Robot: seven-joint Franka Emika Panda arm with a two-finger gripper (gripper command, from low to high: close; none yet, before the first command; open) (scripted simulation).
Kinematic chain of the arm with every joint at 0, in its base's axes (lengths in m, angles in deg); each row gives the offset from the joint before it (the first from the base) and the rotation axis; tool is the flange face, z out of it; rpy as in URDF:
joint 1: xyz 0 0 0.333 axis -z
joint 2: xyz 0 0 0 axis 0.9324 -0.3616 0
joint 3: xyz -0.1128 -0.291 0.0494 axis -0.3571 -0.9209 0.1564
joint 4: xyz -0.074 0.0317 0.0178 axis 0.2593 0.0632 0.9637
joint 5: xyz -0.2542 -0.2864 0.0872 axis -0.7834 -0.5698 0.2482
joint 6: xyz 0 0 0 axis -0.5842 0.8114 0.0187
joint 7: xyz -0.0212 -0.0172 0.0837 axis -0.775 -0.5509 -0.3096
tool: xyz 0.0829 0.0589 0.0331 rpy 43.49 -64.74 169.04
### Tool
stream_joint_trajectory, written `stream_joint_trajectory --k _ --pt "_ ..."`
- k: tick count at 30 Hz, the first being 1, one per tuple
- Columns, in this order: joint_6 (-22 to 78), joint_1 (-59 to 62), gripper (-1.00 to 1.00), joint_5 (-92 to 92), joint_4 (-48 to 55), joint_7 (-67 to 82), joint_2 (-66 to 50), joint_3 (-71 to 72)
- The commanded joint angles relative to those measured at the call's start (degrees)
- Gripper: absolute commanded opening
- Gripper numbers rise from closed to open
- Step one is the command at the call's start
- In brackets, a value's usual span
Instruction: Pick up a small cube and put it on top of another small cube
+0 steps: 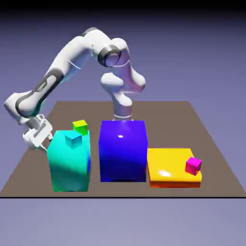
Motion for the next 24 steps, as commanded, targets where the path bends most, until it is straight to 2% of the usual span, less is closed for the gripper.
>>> stream_joint_trajectory --k 1,4,7,8,12,23,24 --pt "1.9 0.6 0.00 2.2 0.8 -0.3 -2.1 -0.6" --pt "3.9 1.8 0.00 6.8 0.9 -0.7 -5.0 0.2" --pt "-1.1 0.8 0.00 12.6 -1.4 1.9 -9.2 4.8" --pt "-1.1 0.8 -1.00 12.6 -1.4 1.9 -9.2 4.8" --pt "4.5 1.4 -1.00 7.4 0.8 1.1 -5.1 0.7" --pt "18.6 11.1 -1.00 -18.4 19.7 22.7 7.8 16.6" --pt "19.9 10.6 -1.00 -19.4 21.2 20.4 8.3 17.7"
